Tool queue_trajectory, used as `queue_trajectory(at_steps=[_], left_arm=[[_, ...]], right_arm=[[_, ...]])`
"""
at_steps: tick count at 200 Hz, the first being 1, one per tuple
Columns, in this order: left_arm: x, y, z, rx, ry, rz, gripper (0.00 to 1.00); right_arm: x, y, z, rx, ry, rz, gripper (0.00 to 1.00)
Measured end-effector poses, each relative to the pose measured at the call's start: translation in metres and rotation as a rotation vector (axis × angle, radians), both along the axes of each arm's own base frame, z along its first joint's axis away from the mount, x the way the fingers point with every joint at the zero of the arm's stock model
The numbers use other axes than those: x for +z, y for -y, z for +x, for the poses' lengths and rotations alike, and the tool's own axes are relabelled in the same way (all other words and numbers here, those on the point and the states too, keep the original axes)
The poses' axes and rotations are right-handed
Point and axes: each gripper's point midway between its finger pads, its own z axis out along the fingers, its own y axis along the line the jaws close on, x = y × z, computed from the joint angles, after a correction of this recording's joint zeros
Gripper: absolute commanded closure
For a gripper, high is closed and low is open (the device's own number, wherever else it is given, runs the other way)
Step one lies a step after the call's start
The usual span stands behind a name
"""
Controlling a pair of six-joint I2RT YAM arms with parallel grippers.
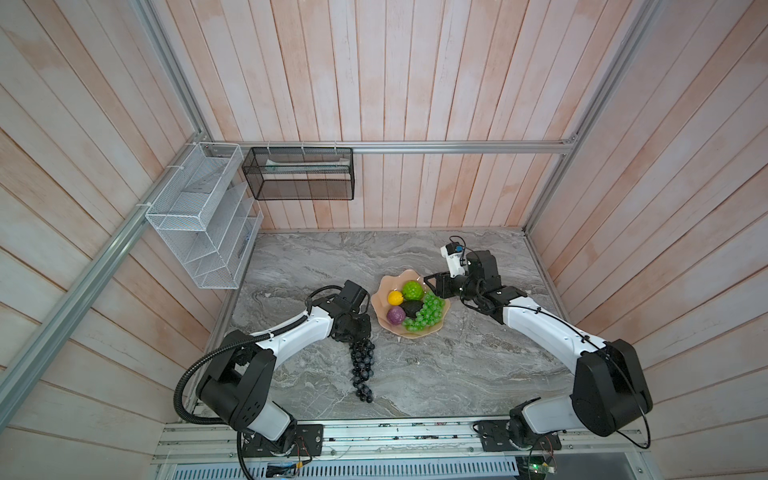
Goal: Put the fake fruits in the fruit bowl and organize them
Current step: 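Reach the left gripper down to the dark grapes and grasp their stem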
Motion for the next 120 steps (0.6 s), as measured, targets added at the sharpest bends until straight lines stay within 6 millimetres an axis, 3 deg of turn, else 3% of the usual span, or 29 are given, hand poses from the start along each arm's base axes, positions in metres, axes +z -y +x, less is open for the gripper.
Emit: queue_trajectory(at_steps=[66, 93, 120], left_arm=[[-0.005, 0.0041, 0.003, -0.008, 0.033, -0.02, 0.66], [-0.0041, 0.0076, 0.0037, -0.022, 0.047, -0.022, 0.67], [-0.0075, 0.0098, 0.0029, -0.035, 0.047, -0.015, 0.77]], right_arm=[[-0.0085, 0.0012, -0.0029, 0.0, -0.011, -0.005, 0.52], [-0.0081, 0.0011, -0.0026, -0.002, -0.011, -0.002, 0.52], [-0.0095, 0.0013, -0.0029, -0.004, -0.013, 0.0, 0.52]])
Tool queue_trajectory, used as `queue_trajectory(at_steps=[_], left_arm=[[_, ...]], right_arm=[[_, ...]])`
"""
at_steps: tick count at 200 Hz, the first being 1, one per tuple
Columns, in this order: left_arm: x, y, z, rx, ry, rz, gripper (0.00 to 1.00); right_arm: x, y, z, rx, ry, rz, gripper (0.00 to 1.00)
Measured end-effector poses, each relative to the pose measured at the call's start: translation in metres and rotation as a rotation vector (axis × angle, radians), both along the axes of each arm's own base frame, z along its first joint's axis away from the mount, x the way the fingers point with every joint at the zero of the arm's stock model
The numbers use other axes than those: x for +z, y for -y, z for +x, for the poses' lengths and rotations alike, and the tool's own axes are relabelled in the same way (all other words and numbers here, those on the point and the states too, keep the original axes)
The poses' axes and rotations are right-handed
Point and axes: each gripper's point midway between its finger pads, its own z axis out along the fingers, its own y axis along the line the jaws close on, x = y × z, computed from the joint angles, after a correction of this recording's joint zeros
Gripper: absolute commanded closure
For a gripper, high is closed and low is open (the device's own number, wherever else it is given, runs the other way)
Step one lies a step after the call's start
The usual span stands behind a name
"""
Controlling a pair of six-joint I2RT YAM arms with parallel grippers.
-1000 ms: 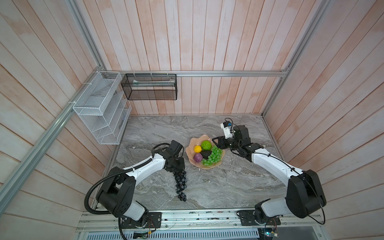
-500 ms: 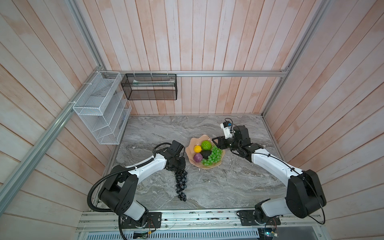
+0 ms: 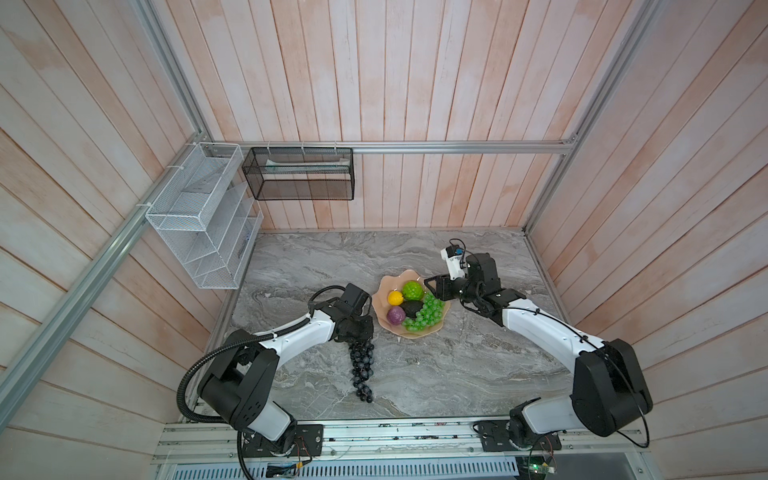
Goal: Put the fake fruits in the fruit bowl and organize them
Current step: 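Reach the left gripper down to the dark grapes and grasp their stem, then lift the dark grapes with the left gripper and carry them over the bowl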
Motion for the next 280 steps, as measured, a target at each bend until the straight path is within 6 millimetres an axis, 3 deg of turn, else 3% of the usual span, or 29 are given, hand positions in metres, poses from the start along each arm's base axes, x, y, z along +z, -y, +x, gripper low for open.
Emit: queue_trajectory(at_steps=[19, 83, 157, 220, 247, 280], left_arm=[[-0.003, 0.0, 0.0, -0.001, 0.002, 0.015, 0.9], [0.008, -0.003, 0.008, 0.015, 0.067, 0.027, 0.97], [0.08, 0.002, 0.002, -0.018, 0.225, -0.121, 1.0], [0.132, 0.006, -0.016, -0.052, 0.293, -0.252, 1.0], [0.152, 0.012, -0.015, -0.067, 0.301, -0.286, 1.0], [0.193, 0.03, -0.005, -0.099, 0.338, -0.362, 1.0]], right_arm=[[-0.004, 0.001, -0.002, 0.0, -0.008, -0.003, 0.52], [-0.005, 0.001, -0.002, -0.002, -0.014, -0.002, 0.53], [-0.003, 0.001, -0.004, -0.008, -0.011, 0.012, 0.54], [0.018, -0.002, -0.008, -0.002, 0.038, 0.043, 0.55], [0.021, -0.002, -0.008, -0.004, 0.043, 0.048, 0.55], [0.027, -0.001, -0.01, -0.006, 0.057, 0.056, 0.54]])
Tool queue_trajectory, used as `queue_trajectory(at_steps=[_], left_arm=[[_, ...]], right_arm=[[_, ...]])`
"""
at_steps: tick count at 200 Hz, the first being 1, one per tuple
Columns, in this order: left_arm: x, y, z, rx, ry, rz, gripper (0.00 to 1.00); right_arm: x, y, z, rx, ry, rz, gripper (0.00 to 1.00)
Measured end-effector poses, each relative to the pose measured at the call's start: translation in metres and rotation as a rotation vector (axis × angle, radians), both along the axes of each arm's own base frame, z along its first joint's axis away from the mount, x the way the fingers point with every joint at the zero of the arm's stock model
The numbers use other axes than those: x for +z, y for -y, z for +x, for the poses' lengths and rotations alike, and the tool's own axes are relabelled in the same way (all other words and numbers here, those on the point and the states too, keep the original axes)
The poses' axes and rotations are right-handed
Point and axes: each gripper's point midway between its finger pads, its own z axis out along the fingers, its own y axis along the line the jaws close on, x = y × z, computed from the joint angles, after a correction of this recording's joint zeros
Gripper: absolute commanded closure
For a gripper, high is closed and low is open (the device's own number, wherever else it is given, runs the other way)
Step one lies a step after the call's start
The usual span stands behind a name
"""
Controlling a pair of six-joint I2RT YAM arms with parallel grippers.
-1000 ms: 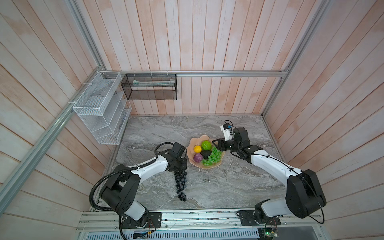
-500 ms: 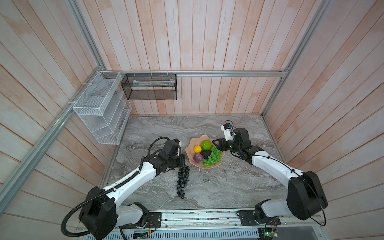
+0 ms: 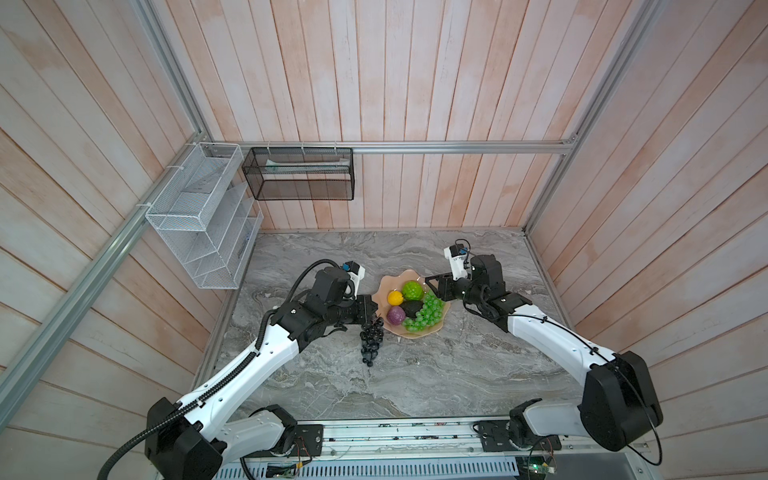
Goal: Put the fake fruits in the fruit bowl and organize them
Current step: 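Lift the dark grapes with the left gripper and carry them over the bowl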
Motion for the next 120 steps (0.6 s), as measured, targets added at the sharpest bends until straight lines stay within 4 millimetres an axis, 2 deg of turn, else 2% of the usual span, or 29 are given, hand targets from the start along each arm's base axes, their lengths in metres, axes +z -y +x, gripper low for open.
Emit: queue_trajectory(at_steps=[27, 73, 120], left_arm=[[0.026, 0.017, 0.009, -0.043, 0.021, -0.051, 1.0], [0.048, 0.051, 0.019, -0.139, 0.009, -0.121, 1.0], [0.053, 0.087, 0.028, -0.244, -0.034, -0.205, 1.0]], right_arm=[[0.008, 0.002, -0.003, -0.001, 0.02, 0.012, 0.55], [0.013, 0.007, -0.006, -0.011, 0.04, 0.019, 0.55], [-0.005, 0.042, -0.001, -0.086, -0.011, 0.062, 0.55]])
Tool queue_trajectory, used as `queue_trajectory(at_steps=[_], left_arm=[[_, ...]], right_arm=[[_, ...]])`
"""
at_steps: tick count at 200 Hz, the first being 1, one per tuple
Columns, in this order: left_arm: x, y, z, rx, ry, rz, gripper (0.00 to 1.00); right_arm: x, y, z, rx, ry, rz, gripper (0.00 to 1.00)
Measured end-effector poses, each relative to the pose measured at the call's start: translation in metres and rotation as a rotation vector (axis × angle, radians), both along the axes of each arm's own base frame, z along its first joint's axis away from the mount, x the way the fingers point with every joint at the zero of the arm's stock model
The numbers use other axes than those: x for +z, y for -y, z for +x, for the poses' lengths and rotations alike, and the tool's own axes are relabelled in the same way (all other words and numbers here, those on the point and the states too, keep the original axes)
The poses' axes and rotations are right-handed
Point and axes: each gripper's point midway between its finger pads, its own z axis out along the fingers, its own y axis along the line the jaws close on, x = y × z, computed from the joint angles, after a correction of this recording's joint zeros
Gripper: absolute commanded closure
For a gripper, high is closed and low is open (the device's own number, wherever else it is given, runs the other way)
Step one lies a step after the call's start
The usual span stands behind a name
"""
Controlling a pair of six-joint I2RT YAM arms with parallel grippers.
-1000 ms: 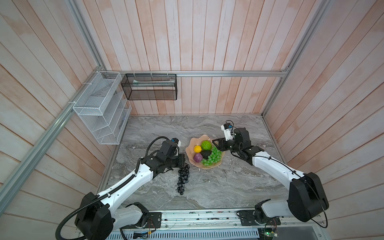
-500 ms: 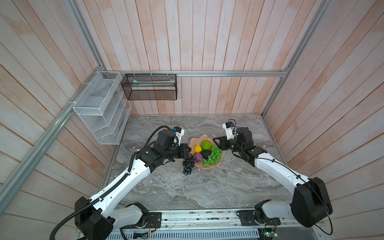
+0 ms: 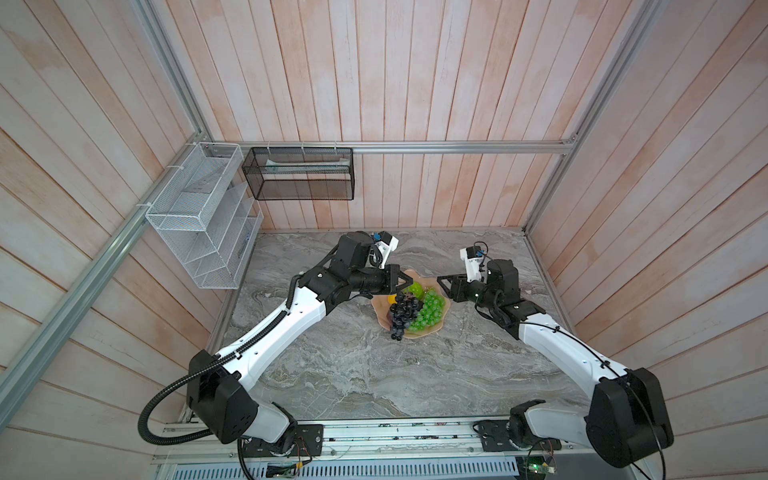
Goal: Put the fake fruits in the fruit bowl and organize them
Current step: 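Lift the dark grapes with the left gripper and carry them over the bowl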
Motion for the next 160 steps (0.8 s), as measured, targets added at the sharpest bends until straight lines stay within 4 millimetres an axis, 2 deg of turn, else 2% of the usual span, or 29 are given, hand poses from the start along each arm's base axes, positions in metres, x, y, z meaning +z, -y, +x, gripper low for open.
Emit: queue_trajectory(at_steps=[14, 55, 110, 160], left_arm=[[0.0, 0.011, 0.001, -0.029, -0.012, -0.019, 1.0], [-0.003, 0.033, 0.001, -0.098, -0.053, -0.077, 1.0], [-0.005, 0.046, 0.007, -0.136, -0.076, -0.121, 1.0], [0.009, 0.055, -0.003, -0.193, -0.067, -0.18, 1.0]], right_arm=[[-0.003, 0.005, -0.001, -0.007, -0.008, 0.0, 0.55], [0.008, 0.012, -0.003, -0.014, 0.019, 0.015, 0.55], [0.007, 0.015, -0.004, -0.014, 0.015, 0.007, 0.55], [0.005, 0.014, -0.005, -0.012, 0.01, 0.006, 0.55]])
